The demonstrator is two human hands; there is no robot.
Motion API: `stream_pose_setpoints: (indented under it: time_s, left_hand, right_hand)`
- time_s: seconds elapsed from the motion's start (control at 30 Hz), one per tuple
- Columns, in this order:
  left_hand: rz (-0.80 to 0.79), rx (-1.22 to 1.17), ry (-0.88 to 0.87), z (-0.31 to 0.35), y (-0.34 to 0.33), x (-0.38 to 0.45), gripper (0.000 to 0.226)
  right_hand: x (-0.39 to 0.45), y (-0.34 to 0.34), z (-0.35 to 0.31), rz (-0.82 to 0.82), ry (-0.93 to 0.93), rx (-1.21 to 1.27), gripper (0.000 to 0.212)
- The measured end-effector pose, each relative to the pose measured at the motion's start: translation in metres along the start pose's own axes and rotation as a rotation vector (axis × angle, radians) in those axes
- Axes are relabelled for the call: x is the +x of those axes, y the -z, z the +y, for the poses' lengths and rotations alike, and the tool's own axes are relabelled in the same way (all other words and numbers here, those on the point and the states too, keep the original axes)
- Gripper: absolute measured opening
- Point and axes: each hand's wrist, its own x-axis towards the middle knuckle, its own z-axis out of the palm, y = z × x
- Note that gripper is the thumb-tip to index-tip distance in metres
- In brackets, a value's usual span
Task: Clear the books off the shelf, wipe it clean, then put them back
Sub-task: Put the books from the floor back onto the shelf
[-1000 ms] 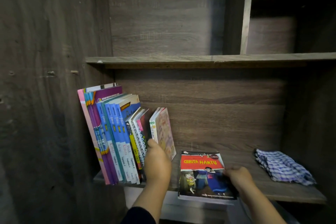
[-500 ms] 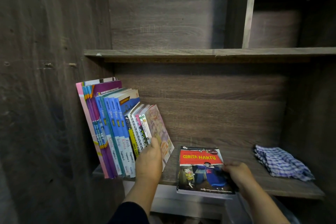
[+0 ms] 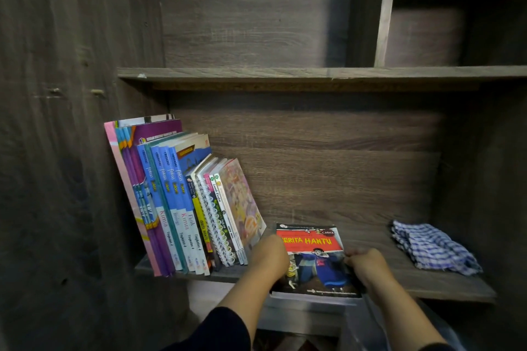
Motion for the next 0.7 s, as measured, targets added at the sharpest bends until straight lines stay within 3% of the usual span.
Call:
stream_pose_setpoints:
  time_s: [0.13,0.23,0.3,0.37,0.5,0.6,0.7]
  left_hand:
    - [0.018,-0.247,0.100,-0.003,0.002,0.010,0.019]
    - [-0.085,-0.658,0.182,-0.006,0.003,0.010,0.026]
    - [-0.194,-0.859,0.246,-0.007,0.008,0.007,0.018]
    - [-0.285,-0.888,0.299,-0.009,0.014,0.006,0.014]
    - [-0.379,-0.777,0.235,-0.008,0.021,0.001,0.013]
    - [-0.268,-0.760,0.119,-0.002,0.025,0.000,0.012]
    - [-0.028,-0.808,0.013,0.003,0.036,0.003,0.004]
  right_hand:
    - [0.003,-0.001,0.002,0.036,-0.010,-0.018,0.027]
    - [0.005,-0.003,0.003,0.043,-0.006,0.004,0.026]
    - [0.006,-0.002,0.003,0.035,-0.010,0.020,0.028]
    - [0.004,0.000,0.000,0.047,-0.007,0.020,0.026]
    - [0.008,0.000,-0.001,0.082,-0.014,0.052,0.027]
    - [0.009,-0.001,0.001,0.036,-0.021,0.038,0.024]
    - [0.009,0.001,0.000,0.030,0.001,0.020,0.028]
